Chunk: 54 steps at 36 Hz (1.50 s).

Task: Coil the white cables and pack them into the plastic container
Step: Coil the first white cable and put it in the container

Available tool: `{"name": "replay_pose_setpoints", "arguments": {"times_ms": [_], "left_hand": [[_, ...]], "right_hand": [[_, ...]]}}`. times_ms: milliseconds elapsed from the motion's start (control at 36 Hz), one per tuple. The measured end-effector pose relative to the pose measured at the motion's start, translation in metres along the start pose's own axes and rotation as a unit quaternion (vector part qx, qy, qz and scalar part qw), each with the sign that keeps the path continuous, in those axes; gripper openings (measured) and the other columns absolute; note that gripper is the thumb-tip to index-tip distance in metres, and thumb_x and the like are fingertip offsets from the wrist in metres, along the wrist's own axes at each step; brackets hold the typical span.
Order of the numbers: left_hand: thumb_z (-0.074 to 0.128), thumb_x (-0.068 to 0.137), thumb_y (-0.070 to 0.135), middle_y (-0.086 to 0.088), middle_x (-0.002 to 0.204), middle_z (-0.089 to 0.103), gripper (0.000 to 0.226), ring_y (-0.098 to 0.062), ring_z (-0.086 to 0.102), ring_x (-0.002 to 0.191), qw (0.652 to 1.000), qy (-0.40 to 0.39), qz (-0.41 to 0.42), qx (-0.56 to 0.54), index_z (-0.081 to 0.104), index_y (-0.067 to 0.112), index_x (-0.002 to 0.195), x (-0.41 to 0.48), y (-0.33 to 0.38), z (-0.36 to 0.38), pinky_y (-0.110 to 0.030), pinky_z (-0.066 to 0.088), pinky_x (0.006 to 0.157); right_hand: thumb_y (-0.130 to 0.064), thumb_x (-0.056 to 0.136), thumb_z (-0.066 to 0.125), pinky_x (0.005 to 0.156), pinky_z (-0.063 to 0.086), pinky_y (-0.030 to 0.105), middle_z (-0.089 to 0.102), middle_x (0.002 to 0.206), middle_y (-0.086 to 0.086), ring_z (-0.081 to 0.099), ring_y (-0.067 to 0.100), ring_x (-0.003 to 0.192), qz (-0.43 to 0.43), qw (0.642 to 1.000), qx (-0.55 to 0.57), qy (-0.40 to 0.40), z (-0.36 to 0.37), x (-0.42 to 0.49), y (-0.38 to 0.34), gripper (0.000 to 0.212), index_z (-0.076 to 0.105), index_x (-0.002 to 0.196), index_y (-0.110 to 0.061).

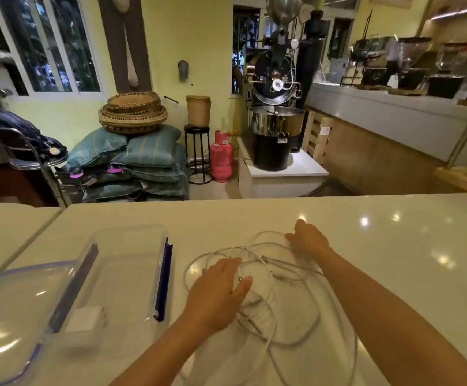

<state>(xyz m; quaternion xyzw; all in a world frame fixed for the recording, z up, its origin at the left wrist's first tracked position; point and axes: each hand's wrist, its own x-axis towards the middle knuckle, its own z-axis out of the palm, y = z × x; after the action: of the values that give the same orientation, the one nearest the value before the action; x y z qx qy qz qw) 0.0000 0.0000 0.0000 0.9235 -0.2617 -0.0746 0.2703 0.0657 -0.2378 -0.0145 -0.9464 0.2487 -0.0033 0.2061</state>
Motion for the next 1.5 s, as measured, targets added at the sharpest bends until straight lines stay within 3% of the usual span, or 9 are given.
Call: {"name": "replay_pose_setpoints", "arguments": {"times_ms": [250,445,528,750,862,973,1112,1334,1501], "left_hand": [[0.045,0.092,0.028,-0.001,0.126,0.055,0.037,-0.009,0.051,0.097,0.982,0.045,-0.025,-0.182,0.05,0.017,0.127,0.019,0.005,-0.013,-0.021,0.04,0.085],[0.044,0.092,0.023,-0.008,0.107,0.062,0.027,-0.022,0.059,0.095,0.956,0.007,-0.069,-0.287,0.06,0.01,0.109,0.039,0.016,-0.024,-0.033,0.045,0.086],[0.042,0.094,0.024,-0.01,0.101,0.061,0.022,-0.017,0.058,0.08,0.932,-0.012,-0.081,-0.352,0.057,0.01,0.101,0.049,0.027,-0.035,-0.027,0.044,0.071],[0.029,0.095,0.042,-0.008,0.093,0.065,0.044,-0.018,0.062,0.087,0.868,-0.034,-0.043,-0.494,0.059,0.01,0.094,0.072,0.061,-0.08,-0.03,0.051,0.074],[0.024,0.094,0.049,-0.009,0.094,0.067,0.055,-0.018,0.064,0.087,0.826,-0.054,-0.01,-0.56,0.058,0.006,0.1,0.073,0.076,-0.103,-0.03,0.051,0.074],[0.03,0.096,0.037,-0.003,0.076,0.068,0.046,-0.011,0.067,0.065,0.802,-0.079,0.038,-0.59,0.058,0.002,0.105,0.065,0.083,-0.118,-0.024,0.056,0.064],[0.033,0.096,0.021,-0.006,0.088,0.072,0.034,-0.015,0.07,0.076,0.806,-0.088,0.047,-0.584,0.061,0.004,0.102,0.057,0.086,-0.128,-0.026,0.058,0.062],[0.031,0.097,0.013,0.003,0.056,0.068,0.03,-0.006,0.062,0.05,0.824,-0.06,0.081,-0.557,0.059,0.007,0.088,0.047,0.084,-0.14,-0.018,0.052,0.05],[0.028,0.096,0.01,0.005,0.046,0.053,0.032,-0.003,0.042,0.037,0.818,-0.092,0.128,-0.553,0.058,0.005,0.084,0.037,0.092,-0.135,-0.015,0.04,0.041]], "right_hand": [[-0.022,0.094,0.038,0.087,0.045,0.036,0.056,0.123,0.016,0.055,0.031,0.109,-0.003,0.998,-0.054,0.008,0.005,-0.001,0.001,0.031,0.049,0.117,-0.003],[-0.026,0.092,0.045,0.075,0.041,0.035,0.062,0.11,0.021,0.057,0.036,0.101,-0.033,0.993,0.078,0.088,-0.03,0.002,-0.016,0.022,0.05,0.096,-0.005],[-0.021,0.089,0.05,0.073,0.042,0.034,0.066,0.098,0.023,0.06,0.031,0.087,-0.075,0.971,0.17,0.152,-0.059,-0.005,-0.031,0.018,0.044,0.075,-0.011],[-0.017,0.085,0.06,0.065,0.053,0.03,0.066,0.083,0.023,0.065,0.034,0.078,-0.276,0.869,0.309,0.269,-0.118,-0.069,-0.078,0.016,0.055,0.083,-0.002],[-0.01,0.083,0.062,0.058,0.047,0.013,0.052,0.064,-0.008,0.057,0.004,0.06,-0.362,0.831,0.309,0.289,-0.115,-0.1,-0.087,0.012,0.057,0.082,0.0],[-0.009,0.08,0.065,0.059,0.046,0.002,0.052,0.07,-0.018,0.056,-0.011,0.064,-0.415,0.815,0.299,0.272,-0.097,-0.119,-0.088,0.012,0.058,0.083,-0.001],[-0.014,0.075,0.067,0.061,0.045,0.007,0.068,0.075,0.013,0.056,0.009,0.063,-0.454,0.821,0.239,0.249,-0.073,-0.125,-0.084,0.018,0.06,0.082,0.002],[-0.011,0.075,0.053,0.068,0.047,0.008,0.055,0.074,-0.014,0.057,-0.008,0.071,-0.415,0.785,0.369,0.273,-0.091,-0.118,-0.078,0.018,0.043,0.085,-0.023],[-0.011,0.072,0.06,0.088,0.049,0.022,0.055,0.109,-0.008,0.056,0.002,0.102,-0.358,0.815,0.455,0.042,-0.092,-0.106,-0.092,0.049,0.04,0.116,-0.019]]}}
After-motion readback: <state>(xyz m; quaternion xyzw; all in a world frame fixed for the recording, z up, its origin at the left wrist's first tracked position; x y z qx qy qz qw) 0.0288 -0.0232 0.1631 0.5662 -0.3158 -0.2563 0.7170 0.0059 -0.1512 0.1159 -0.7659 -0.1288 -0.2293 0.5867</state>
